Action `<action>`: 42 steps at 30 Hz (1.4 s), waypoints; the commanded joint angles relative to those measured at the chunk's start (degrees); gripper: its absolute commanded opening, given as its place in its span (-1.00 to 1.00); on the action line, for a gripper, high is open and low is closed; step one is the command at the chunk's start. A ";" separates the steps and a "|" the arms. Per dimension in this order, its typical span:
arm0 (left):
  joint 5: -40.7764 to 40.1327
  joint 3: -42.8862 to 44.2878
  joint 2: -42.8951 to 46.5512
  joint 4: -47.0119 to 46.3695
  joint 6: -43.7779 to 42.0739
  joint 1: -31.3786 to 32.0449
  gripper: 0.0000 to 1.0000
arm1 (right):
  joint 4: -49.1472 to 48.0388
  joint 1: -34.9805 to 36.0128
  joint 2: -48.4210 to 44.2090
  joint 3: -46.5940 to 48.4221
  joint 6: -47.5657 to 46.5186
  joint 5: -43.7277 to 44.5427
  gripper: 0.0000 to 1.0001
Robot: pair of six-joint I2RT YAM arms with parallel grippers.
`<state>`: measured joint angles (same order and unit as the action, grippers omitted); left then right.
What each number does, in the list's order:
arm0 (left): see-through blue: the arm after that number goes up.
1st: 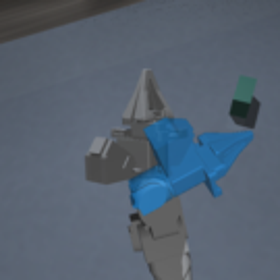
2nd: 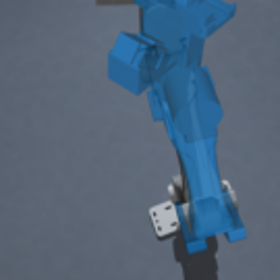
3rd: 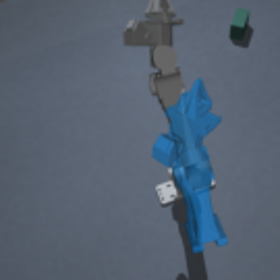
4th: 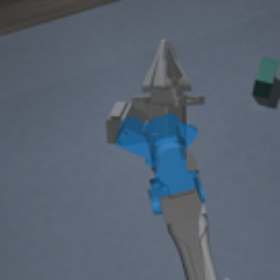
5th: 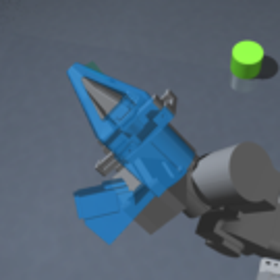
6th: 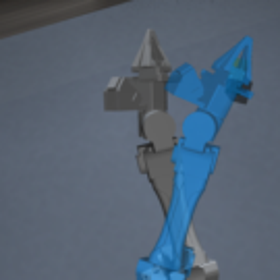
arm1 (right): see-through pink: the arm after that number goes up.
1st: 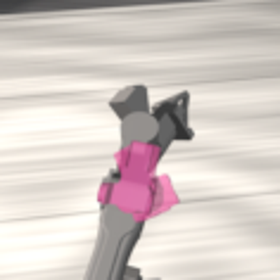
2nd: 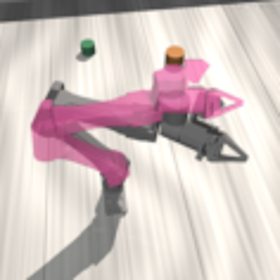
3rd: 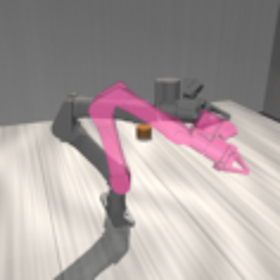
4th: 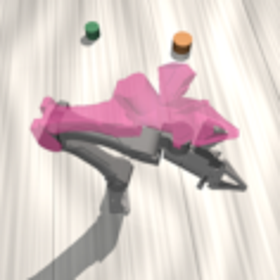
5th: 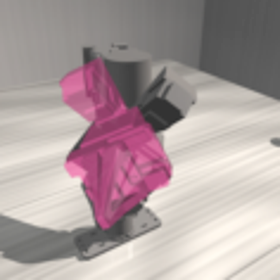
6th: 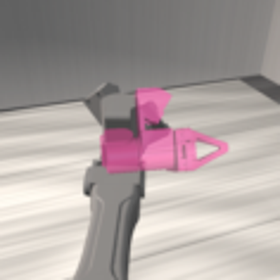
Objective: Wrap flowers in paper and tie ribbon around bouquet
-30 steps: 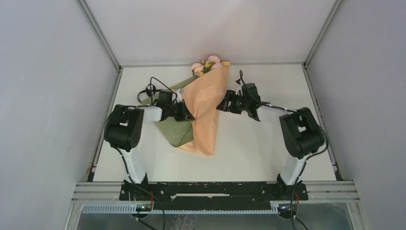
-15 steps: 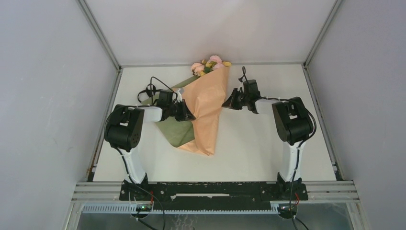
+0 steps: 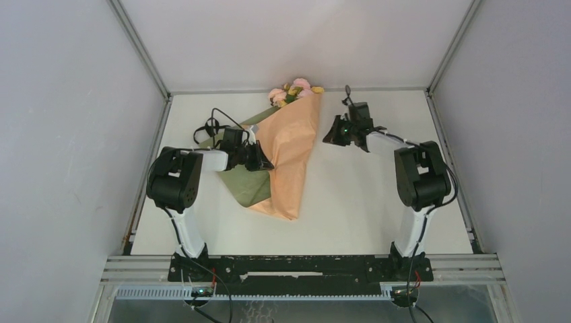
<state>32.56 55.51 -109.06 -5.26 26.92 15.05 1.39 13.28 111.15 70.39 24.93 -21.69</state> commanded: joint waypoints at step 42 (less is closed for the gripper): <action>-7.63 7.51 5.30 20.13 -7.42 -31.24 0.68 | -8.58 23.11 -0.29 -11.37 8.60 2.76 -0.88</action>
<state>21.41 58.85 -100.66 17.32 17.06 -16.27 -7.46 36.05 112.09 59.64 34.65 -20.80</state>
